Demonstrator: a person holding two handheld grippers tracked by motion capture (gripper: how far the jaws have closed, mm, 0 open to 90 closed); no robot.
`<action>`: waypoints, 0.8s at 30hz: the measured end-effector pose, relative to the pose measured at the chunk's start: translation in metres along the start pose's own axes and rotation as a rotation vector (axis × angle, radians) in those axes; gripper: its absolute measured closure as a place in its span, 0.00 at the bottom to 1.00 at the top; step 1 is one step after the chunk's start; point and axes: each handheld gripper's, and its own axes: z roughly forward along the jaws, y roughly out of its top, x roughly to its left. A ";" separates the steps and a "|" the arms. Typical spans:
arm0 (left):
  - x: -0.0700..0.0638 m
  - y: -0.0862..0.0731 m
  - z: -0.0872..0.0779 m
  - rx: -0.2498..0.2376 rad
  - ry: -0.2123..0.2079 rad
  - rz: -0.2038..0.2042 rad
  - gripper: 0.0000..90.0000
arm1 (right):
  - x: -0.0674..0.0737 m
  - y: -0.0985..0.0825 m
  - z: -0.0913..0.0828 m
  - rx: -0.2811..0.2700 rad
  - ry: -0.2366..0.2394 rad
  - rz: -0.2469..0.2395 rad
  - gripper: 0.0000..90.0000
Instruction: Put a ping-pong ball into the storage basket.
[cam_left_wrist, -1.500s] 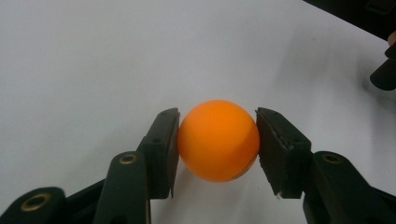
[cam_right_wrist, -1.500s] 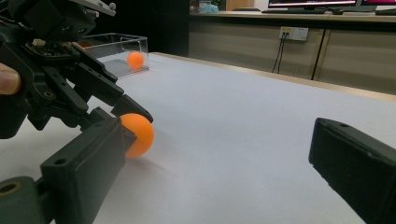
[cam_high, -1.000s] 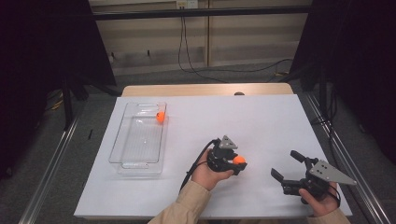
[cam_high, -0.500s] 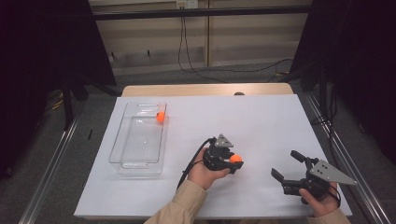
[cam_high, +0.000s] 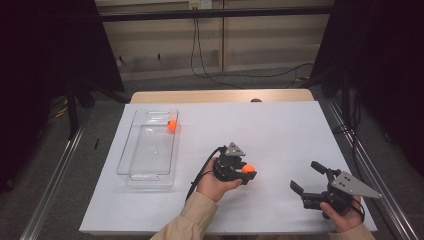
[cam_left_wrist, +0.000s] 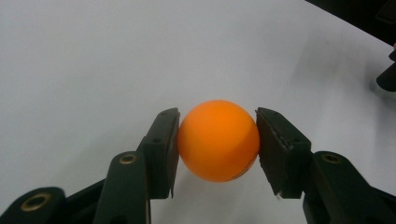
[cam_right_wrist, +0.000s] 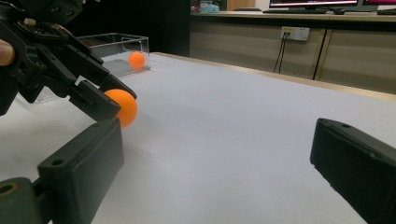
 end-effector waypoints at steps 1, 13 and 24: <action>0.000 0.000 -0.001 0.003 0.001 0.002 0.57 | 0.000 0.000 0.000 0.000 0.001 0.000 0.03; 0.004 -0.001 -0.005 -0.001 0.011 -0.008 0.57 | 0.000 0.000 0.000 0.000 0.001 -0.001 0.03; 0.007 -0.002 -0.009 -0.003 0.007 -0.018 0.57 | 0.000 0.000 0.000 -0.001 0.003 -0.007 0.03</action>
